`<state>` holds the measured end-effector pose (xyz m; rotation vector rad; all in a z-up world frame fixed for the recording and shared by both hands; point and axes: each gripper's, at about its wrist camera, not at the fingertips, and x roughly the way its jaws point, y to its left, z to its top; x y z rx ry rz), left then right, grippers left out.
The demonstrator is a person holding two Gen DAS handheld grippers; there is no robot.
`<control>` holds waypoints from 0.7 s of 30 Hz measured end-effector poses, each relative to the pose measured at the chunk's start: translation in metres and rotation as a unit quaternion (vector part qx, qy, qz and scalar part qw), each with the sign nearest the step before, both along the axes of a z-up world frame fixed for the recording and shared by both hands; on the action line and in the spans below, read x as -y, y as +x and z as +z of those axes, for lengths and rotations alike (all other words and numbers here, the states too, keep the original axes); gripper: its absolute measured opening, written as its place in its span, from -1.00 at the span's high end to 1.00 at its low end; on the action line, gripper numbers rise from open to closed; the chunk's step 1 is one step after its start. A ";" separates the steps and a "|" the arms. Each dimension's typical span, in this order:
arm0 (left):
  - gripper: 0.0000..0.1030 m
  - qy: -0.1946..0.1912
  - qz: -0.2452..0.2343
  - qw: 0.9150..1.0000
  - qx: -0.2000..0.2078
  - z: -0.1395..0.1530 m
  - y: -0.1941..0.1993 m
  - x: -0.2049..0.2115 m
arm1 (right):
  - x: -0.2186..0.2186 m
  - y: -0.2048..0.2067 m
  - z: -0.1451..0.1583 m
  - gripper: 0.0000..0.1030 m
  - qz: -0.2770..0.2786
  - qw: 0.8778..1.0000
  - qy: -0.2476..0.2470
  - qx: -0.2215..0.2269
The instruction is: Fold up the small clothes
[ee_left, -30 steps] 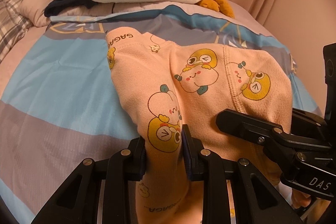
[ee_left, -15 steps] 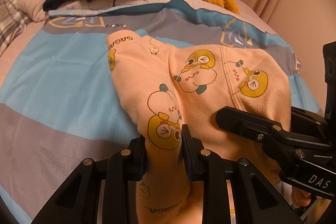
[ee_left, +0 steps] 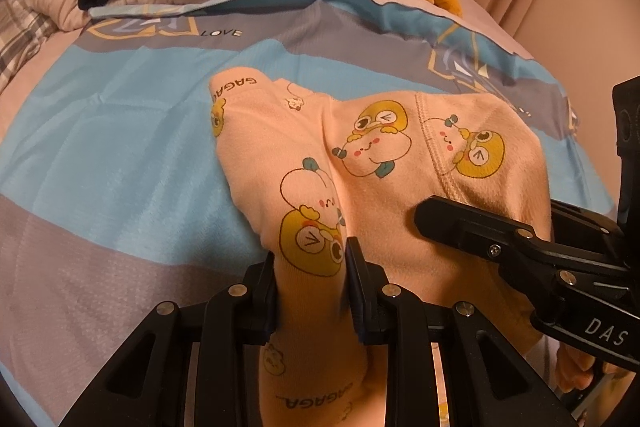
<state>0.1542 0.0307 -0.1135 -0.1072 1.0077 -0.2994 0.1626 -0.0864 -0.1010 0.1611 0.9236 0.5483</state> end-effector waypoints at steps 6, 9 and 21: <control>0.49 0.001 0.000 1.000 -0.004 -0.004 0.001 0.000 | 0.001 0.005 -0.005 0.52 -0.003 1.000 -0.002 -0.006; 0.49 0.002 -0.001 1.000 -0.005 -0.005 0.001 0.001 | 0.003 0.006 -0.007 0.52 -0.005 1.000 -0.001 -0.008; 0.47 0.003 0.000 1.000 -0.008 -0.007 0.003 0.000 | 0.005 0.007 -0.011 0.51 -0.008 1.000 -0.006 -0.013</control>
